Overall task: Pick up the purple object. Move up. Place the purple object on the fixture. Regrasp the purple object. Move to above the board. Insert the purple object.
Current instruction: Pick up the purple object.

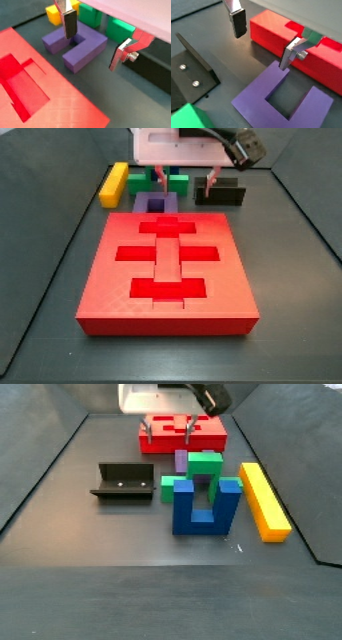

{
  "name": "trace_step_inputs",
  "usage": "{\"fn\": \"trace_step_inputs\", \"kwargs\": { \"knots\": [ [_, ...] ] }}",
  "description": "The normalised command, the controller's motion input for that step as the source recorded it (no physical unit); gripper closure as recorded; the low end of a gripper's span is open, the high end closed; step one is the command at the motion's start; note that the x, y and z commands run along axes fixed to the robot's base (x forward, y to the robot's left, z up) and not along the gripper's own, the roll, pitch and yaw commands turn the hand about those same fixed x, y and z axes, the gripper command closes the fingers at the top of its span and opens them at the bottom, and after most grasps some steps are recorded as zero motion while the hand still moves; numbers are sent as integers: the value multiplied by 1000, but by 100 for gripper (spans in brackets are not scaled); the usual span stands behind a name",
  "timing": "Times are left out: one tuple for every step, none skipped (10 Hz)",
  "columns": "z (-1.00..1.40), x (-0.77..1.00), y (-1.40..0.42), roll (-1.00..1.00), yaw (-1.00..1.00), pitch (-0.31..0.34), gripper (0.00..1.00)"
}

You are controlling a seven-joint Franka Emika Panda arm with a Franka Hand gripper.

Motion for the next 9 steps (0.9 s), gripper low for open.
{"fn": "trace_step_inputs", "kwargs": {
  "knots": [
    [-429,-114,-149,81,29,-114,0],
    [-346,0,-126,63,69,-83,0],
    [-180,-120,-140,70,117,-44,0],
    [-40,-209,-89,53,140,-61,0],
    [-83,-120,-11,41,174,-44,0],
    [-191,-117,0,86,200,-30,0],
    [-180,-251,0,91,154,-43,0],
    [-171,-234,0,66,49,-29,0],
    [-183,-83,0,29,0,-9,0]
  ]
}}
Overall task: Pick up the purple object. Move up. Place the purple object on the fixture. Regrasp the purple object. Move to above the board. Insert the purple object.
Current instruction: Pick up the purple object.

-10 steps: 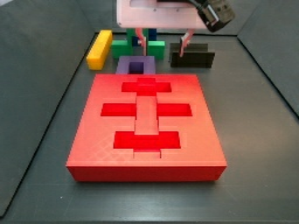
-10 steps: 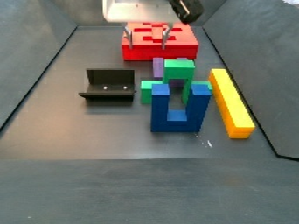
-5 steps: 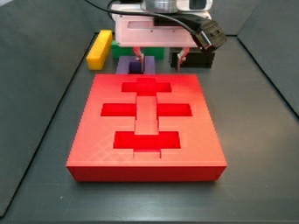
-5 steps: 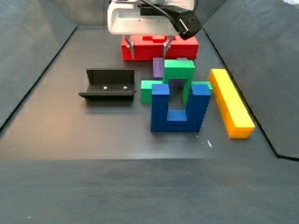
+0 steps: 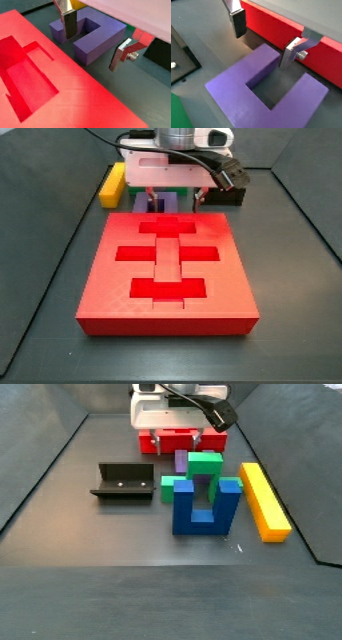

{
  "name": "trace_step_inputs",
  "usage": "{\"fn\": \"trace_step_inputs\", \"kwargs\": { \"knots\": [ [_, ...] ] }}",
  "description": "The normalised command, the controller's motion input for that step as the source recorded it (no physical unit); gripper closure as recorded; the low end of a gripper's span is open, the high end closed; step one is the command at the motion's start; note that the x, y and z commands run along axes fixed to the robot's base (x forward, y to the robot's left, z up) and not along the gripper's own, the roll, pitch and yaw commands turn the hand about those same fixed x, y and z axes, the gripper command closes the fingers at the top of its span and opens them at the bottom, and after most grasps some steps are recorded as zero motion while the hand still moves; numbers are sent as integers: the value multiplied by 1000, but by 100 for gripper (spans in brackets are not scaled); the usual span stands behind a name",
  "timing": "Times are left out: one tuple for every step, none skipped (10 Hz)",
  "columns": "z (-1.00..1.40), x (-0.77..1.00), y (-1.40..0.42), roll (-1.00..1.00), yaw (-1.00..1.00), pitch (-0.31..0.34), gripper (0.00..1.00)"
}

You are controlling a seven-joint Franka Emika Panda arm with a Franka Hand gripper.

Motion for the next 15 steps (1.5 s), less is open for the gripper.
{"fn": "trace_step_inputs", "kwargs": {
  "knots": [
    [-186,-49,0,4,0,-23,0],
    [-200,0,0,17,-29,0,0],
    [-237,0,0,33,-43,0,0],
    [-200,-37,0,33,-49,0,0],
    [-51,0,0,20,0,0,0],
    [0,0,0,7,0,0,0],
    [0,0,0,19,0,0,0],
    [0,0,0,0,0,0,0],
    [0,0,0,0,0,0,100],
    [0,0,0,0,0,0,100],
    [0,0,0,0,0,0,100],
    [0,0,0,0,0,0,100],
    [0,0,0,0,0,0,100],
    [0,0,0,0,0,0,100],
    [0,0,0,0,0,0,100]
  ]
}}
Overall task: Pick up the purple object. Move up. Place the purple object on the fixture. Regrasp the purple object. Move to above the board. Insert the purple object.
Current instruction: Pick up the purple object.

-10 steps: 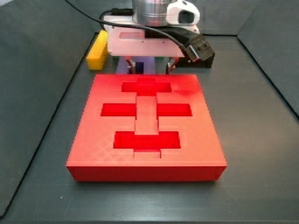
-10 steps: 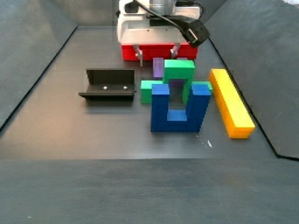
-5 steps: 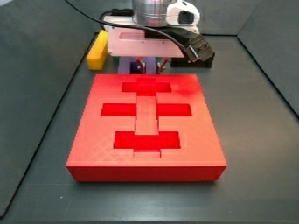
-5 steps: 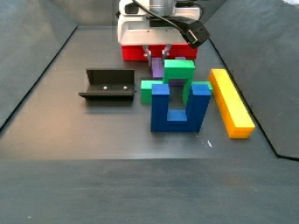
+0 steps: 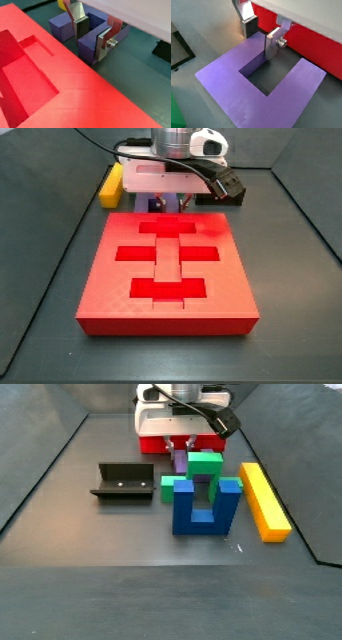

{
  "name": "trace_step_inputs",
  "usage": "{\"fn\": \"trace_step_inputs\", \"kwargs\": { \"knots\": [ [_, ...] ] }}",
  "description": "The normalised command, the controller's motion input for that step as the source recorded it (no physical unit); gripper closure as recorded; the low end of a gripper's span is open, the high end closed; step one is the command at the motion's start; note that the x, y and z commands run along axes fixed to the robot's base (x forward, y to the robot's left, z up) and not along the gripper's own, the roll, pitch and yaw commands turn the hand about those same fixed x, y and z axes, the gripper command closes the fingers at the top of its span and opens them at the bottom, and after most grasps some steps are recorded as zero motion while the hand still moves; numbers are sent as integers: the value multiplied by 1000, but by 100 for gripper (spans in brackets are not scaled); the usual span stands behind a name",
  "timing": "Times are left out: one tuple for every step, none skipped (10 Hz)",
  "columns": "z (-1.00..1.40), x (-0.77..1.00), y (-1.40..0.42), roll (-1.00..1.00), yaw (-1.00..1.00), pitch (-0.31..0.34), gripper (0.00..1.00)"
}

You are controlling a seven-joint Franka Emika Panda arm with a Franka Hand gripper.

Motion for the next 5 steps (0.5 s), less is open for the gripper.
{"fn": "trace_step_inputs", "kwargs": {
  "knots": [
    [0,0,0,0,0,0,100],
    [0,0,0,0,0,0,100],
    [0,0,0,0,0,0,100],
    [0,0,0,0,0,0,100],
    [0,0,0,0,0,0,100]
  ]
}}
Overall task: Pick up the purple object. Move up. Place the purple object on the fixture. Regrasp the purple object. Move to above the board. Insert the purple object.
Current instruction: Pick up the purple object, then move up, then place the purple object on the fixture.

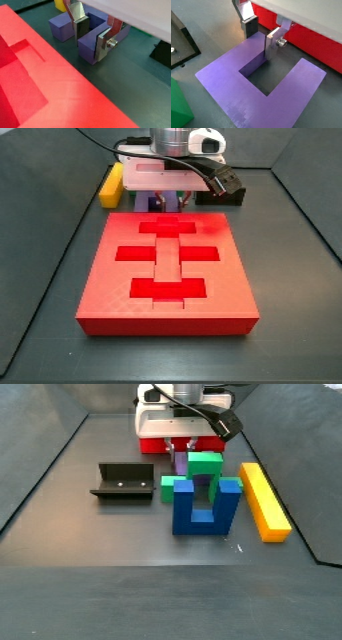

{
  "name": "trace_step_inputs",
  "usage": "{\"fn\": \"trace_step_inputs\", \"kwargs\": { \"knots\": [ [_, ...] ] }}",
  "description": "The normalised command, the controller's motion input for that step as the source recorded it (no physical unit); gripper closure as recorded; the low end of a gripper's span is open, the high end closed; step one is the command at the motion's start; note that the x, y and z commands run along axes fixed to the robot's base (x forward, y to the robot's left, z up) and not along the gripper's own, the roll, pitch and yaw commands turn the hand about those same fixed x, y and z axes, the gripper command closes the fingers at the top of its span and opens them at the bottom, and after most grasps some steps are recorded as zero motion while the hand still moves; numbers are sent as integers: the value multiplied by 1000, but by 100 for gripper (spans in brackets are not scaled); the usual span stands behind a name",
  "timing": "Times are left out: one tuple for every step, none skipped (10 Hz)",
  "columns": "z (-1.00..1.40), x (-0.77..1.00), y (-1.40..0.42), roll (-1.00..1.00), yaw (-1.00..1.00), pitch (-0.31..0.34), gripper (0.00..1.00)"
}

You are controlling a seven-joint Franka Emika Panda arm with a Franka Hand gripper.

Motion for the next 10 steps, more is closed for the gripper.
{"fn": "trace_step_inputs", "kwargs": {
  "knots": [
    [0,0,0,0,0,0,100],
    [0,0,0,0,0,0,100],
    [0,0,0,0,0,0,100],
    [0,0,0,0,0,0,100],
    [833,0,0,0,0,0,100],
    [720,26,-31,4,-61,10,100],
    [384,14,-11,6,-51,8,100],
    [0,51,0,0,0,0,100],
    [0,183,0,-174,-100,0,100],
    [246,549,0,-417,-71,0,100]
  ]
}}
